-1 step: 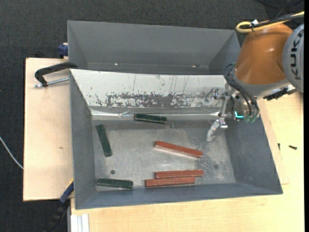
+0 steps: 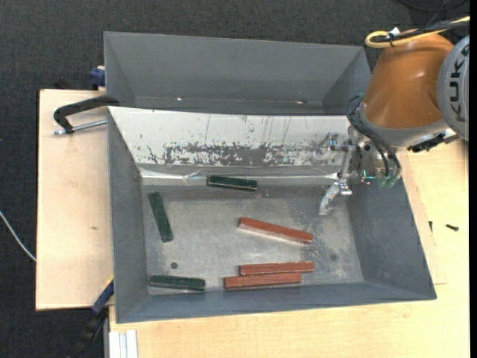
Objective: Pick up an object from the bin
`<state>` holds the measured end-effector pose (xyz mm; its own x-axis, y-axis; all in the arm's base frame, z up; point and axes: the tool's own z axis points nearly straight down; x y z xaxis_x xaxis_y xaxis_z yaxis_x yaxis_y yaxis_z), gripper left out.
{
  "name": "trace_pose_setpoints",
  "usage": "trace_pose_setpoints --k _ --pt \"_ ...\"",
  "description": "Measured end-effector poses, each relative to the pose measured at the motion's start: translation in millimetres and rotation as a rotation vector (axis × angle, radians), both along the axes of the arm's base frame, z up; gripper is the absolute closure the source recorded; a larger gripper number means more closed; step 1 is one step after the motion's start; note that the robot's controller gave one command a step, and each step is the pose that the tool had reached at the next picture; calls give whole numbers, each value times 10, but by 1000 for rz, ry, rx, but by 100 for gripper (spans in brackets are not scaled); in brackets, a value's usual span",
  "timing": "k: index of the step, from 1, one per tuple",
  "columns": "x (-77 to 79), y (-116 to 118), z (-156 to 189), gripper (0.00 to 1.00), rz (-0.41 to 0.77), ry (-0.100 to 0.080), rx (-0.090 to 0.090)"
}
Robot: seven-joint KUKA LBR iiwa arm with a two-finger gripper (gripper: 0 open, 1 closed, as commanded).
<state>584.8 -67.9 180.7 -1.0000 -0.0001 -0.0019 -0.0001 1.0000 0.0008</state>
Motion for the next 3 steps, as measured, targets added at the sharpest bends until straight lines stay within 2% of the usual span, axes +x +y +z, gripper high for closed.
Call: trace_pose_setpoints --k 1,2,3 --pt "-205 151 -558 0 9 -5 -1" --pt "-341 429 -1038 100 22 10 0" --pt "-340 429 -1038 100 22 9 0"
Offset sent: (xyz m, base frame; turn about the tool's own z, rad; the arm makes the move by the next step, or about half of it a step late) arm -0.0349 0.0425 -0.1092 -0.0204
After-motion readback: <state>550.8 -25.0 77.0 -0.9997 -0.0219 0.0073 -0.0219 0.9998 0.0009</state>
